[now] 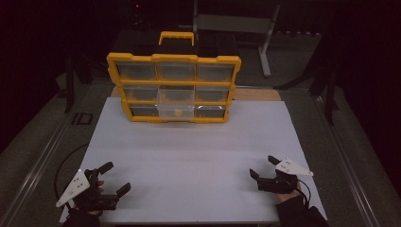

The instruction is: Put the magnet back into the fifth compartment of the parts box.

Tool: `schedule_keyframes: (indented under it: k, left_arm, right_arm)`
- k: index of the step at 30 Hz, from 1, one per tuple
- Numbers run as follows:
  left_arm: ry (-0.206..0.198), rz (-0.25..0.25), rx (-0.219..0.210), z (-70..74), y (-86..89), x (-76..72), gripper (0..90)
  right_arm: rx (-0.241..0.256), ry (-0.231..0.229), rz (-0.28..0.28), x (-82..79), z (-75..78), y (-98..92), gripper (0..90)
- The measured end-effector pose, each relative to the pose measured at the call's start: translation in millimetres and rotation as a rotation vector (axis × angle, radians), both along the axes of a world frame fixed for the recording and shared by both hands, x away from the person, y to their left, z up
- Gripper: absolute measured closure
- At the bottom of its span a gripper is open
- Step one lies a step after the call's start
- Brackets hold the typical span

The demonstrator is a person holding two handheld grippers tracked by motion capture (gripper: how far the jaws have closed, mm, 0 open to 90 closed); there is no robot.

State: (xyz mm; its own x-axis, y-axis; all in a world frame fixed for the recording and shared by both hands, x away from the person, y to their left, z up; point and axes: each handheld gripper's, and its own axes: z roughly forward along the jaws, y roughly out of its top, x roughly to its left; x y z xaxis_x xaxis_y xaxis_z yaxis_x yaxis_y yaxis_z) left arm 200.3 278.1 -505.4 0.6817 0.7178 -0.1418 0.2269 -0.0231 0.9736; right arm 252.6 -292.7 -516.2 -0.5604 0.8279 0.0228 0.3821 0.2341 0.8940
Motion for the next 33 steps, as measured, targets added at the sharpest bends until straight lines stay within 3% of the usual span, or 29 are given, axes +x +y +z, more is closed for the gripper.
schedule_keyframes:
  k: [7, 12, 33]
  left_arm:
    - [0.000, 0.002, 0.002, -0.3, -0.4, 0.4, 0.0]
    - [-0.002, 0.001, 0.005, -0.2, -0.4, 0.2, 0.0]
    - [-0.004, 0.002, 0.009, -0.1, -0.8, 0.1, 0.0]
  right_arm:
    - [0.011, -0.010, -0.001, 0.3, 0.6, 0.7, 8.9]
    - [0.024, -0.023, 0.028, -0.9, 1.0, 3.0, 8.8]
    - [-0.003, -0.006, 0.037, -0.2, -1.0, 5.6, 8.8]
